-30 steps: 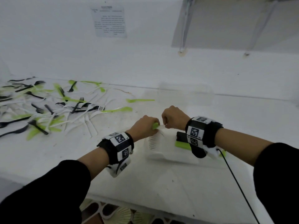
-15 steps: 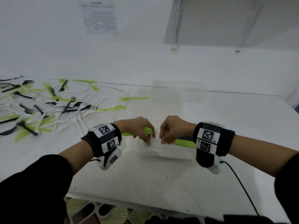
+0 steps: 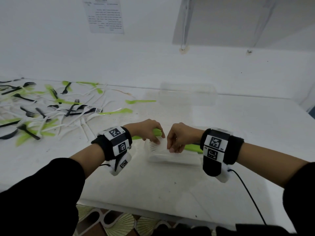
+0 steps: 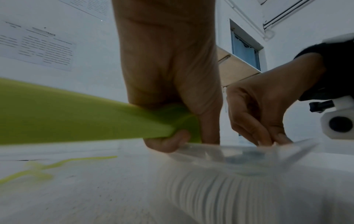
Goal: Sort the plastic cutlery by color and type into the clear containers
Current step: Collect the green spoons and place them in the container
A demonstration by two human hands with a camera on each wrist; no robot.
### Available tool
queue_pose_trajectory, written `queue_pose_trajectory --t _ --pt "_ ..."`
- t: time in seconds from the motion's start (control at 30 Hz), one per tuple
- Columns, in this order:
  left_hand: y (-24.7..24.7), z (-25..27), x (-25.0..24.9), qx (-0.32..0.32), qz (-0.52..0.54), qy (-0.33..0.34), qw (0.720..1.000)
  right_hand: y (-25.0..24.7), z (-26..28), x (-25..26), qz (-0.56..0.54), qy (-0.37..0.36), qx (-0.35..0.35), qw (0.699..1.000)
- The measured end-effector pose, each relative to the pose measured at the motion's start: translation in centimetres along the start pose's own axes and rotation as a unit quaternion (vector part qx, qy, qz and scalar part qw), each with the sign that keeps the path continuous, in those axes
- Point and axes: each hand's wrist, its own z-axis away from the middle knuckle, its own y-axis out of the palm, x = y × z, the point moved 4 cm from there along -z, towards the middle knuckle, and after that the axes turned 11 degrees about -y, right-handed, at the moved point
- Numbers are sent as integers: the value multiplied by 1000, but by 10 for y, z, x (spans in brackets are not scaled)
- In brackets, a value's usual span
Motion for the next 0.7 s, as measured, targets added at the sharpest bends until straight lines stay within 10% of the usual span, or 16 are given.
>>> queue_pose_trajectory --t 0.7 --pt "-1 -1 2 17 3 -48 999 15 -11 5 43 -57 -19 997"
